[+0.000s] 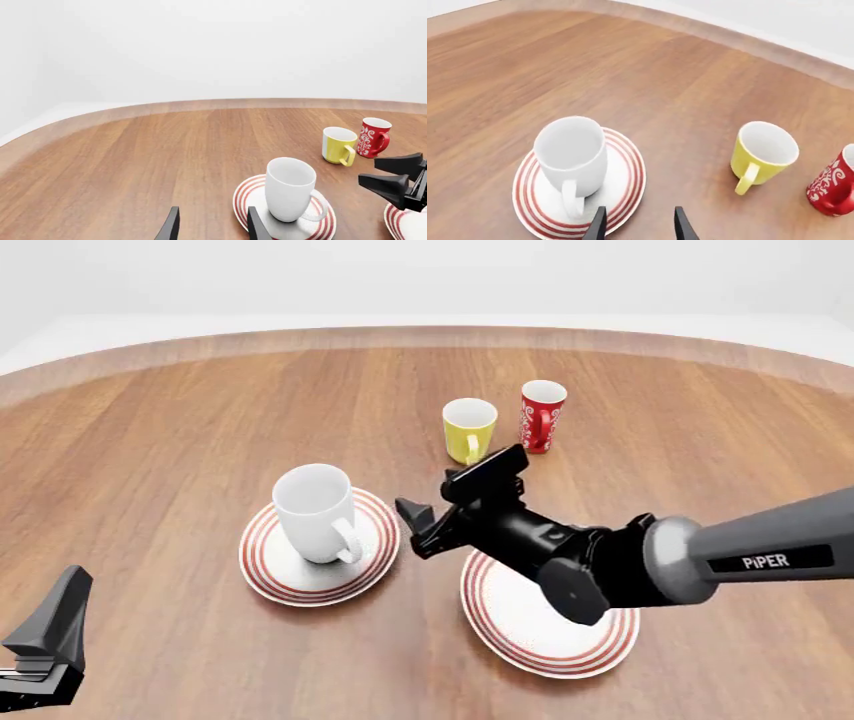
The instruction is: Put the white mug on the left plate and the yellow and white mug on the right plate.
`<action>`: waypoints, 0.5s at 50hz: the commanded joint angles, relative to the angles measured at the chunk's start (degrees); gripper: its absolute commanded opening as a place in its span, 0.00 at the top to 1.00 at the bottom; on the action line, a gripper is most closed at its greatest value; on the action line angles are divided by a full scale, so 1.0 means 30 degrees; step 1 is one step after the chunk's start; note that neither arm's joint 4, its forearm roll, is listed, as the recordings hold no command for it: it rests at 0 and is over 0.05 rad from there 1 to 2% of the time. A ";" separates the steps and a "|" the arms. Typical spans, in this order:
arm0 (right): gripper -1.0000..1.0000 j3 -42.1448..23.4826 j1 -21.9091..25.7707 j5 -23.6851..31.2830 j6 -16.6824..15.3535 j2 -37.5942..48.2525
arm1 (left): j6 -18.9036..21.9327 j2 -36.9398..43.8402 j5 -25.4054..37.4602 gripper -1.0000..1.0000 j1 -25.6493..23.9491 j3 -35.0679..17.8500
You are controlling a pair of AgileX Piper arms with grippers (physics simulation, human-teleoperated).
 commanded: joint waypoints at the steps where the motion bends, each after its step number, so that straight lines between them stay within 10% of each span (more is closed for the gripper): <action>1: 0.00 -0.0133 -0.0984 0.1085 -0.0224 -0.1003 | 0.0000 0.0000 0.0000 0.00 0.0000 0.0000; 25: 0.00 -0.0949 -0.3774 0.2910 0.0099 -0.2196 | 0.0000 0.0000 0.0000 0.00 0.0000 0.0000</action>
